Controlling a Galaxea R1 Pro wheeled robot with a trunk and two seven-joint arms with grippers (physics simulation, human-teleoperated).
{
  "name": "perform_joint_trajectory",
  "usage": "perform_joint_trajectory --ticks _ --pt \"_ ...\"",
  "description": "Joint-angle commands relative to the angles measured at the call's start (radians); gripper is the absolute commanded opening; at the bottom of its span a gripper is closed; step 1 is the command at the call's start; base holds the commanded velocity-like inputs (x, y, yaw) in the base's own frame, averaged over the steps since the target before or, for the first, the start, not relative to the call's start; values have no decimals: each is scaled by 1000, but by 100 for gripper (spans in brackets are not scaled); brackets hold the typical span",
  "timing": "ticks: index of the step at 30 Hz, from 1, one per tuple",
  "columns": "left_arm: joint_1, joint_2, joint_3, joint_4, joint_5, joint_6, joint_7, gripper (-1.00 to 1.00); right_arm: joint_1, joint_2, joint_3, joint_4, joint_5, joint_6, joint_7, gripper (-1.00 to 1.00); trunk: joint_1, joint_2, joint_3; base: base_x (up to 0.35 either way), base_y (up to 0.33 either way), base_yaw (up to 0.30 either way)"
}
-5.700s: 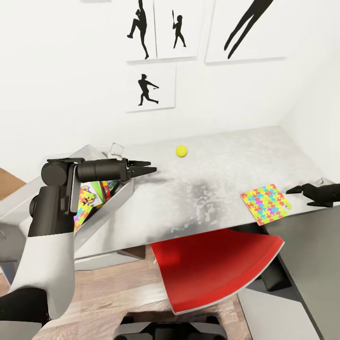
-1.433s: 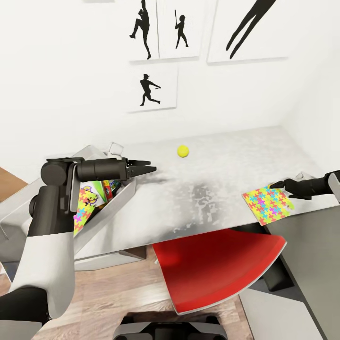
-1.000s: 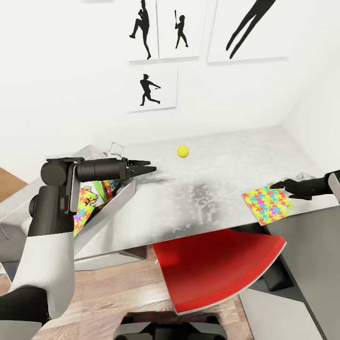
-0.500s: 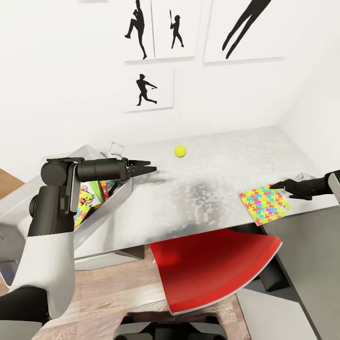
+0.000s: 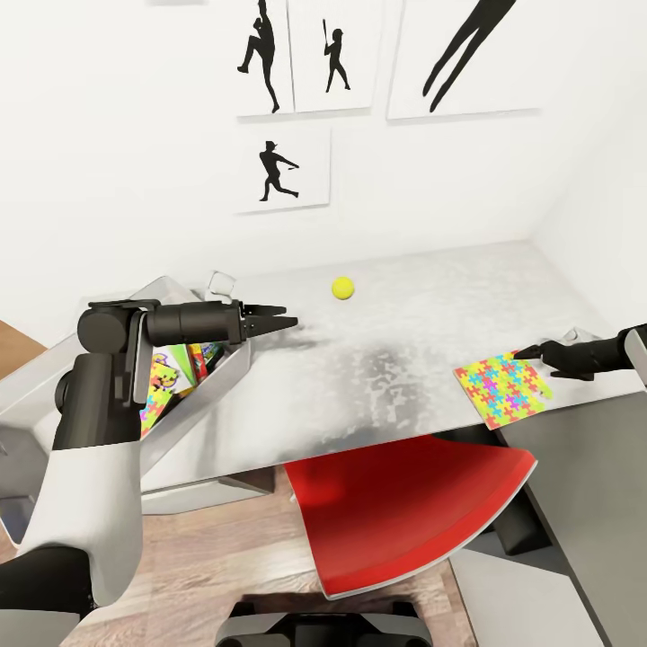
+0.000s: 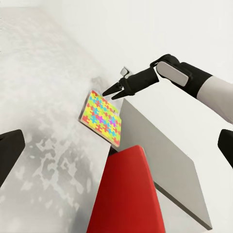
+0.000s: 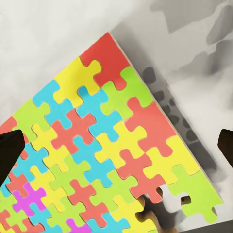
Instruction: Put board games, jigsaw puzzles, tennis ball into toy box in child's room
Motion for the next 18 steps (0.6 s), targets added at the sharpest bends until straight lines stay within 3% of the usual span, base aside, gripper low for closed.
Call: perform_joint_trajectory --ticks 1,18 --pt "-1 0 1 -1 -10 10 -10 100 -1 0 -5 0 2 6 2 100 1 -2 -1 0 0 0" --pt "-1 0 1 -1 -10 10 -10 100 -1 0 -6 2 6 -30 -1 100 1 -2 -1 0 0 0"
